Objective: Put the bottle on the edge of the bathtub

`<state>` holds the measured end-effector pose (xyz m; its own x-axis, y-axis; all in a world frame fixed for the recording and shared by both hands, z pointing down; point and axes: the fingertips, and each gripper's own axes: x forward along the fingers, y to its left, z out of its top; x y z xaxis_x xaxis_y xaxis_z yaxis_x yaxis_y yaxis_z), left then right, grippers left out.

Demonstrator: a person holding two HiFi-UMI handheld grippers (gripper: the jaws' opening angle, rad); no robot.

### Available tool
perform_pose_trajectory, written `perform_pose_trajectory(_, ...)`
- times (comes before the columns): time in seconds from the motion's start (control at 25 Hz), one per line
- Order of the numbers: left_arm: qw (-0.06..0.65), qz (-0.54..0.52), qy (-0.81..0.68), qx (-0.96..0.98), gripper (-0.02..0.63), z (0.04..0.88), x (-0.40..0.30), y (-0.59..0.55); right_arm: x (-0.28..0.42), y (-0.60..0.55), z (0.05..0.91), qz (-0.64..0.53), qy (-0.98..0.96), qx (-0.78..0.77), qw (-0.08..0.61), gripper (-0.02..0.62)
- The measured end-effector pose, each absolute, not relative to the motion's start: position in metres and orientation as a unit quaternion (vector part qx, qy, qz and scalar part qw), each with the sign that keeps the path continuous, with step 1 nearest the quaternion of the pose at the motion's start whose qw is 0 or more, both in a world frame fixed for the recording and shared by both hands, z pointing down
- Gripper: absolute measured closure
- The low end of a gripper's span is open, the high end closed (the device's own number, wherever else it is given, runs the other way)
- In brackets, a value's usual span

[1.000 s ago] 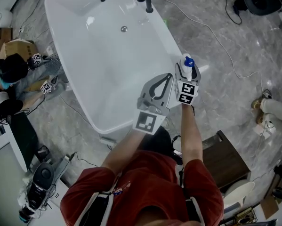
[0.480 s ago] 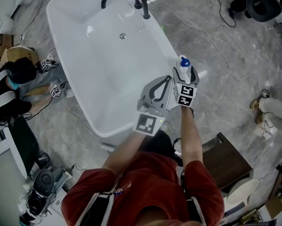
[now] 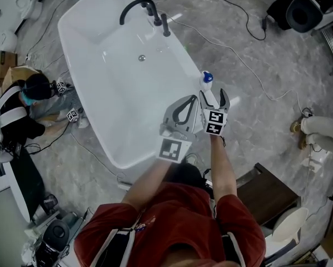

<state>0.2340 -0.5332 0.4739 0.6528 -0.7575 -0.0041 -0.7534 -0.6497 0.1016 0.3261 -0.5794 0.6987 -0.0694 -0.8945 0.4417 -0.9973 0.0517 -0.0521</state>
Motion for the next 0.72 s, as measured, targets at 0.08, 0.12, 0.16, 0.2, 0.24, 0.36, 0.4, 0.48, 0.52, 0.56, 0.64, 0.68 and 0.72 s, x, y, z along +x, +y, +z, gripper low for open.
perform_pose_trajectory(0.08, 0.038, -0.027, -0.416, 0.908, 0.591, 0.466, 0.237, -0.526, 0.328, -0.568, 0.691, 0.170, -0.709, 0.669, 0.145, 0.227)
perform_pose_trajectory(0.12, 0.037, -0.029, -0.417, 0.908, 0.591, 0.464, 0.238, -0.523, 0.329, -0.563, 0.686, 0.166, -0.709, 0.670, 0.142, 0.227)
perform_pose_trajectory(0.16, 0.037, -0.031, -0.418, 0.907, 0.591, 0.461, 0.239, -0.520, 0.329, -0.559, 0.681, 0.162, -0.711, 0.670, 0.138, 0.227)
perform_pose_trajectory(0.2, 0.035, -0.033, -0.418, 0.907, 0.591, 0.457, 0.239, -0.516, 0.328, -0.553, 0.676, 0.159, -0.712, 0.671, 0.135, 0.227)
perform_pose_trajectory(0.24, 0.032, -0.036, -0.419, 0.907, 0.591, 0.453, 0.239, -0.513, 0.329, -0.548, 0.670, 0.155, -0.712, 0.672, 0.134, 0.226)
perform_pose_trajectory(0.36, 0.017, -0.042, -0.420, 0.906, 0.591, 0.439, 0.238, -0.501, 0.328, -0.531, 0.645, 0.136, -0.716, 0.673, 0.123, 0.225)
perform_pose_trajectory(0.4, 0.013, -0.043, -0.421, 0.906, 0.591, 0.435, 0.237, -0.497, 0.328, -0.526, 0.635, 0.129, -0.718, 0.673, 0.119, 0.225)
perform_pose_trajectory(0.48, 0.004, -0.045, -0.422, 0.905, 0.591, 0.427, 0.235, -0.490, 0.326, -0.516, 0.616, 0.113, -0.722, 0.673, 0.111, 0.225)
perform_pose_trajectory(0.52, 0.000, -0.046, -0.424, 0.905, 0.591, 0.423, 0.234, -0.486, 0.326, -0.511, 0.606, 0.106, -0.723, 0.674, 0.107, 0.225)
perform_pose_trajectory(0.56, -0.004, -0.049, -0.426, 0.904, 0.591, 0.420, 0.232, -0.482, 0.326, -0.505, 0.597, 0.101, -0.723, 0.676, 0.101, 0.225)
perform_pose_trajectory(0.64, -0.013, -0.052, -0.428, 0.902, 0.591, 0.414, 0.226, -0.475, 0.324, -0.494, 0.578, 0.090, -0.723, 0.679, 0.088, 0.225)
perform_pose_trajectory(0.68, -0.018, -0.052, -0.429, 0.901, 0.591, 0.411, 0.223, -0.470, 0.323, -0.488, 0.568, 0.083, -0.724, 0.680, 0.082, 0.225)
perform_pose_trajectory(0.72, -0.023, -0.052, -0.430, 0.901, 0.591, 0.410, 0.221, -0.465, 0.322, -0.481, 0.558, 0.075, -0.724, 0.682, 0.077, 0.225)
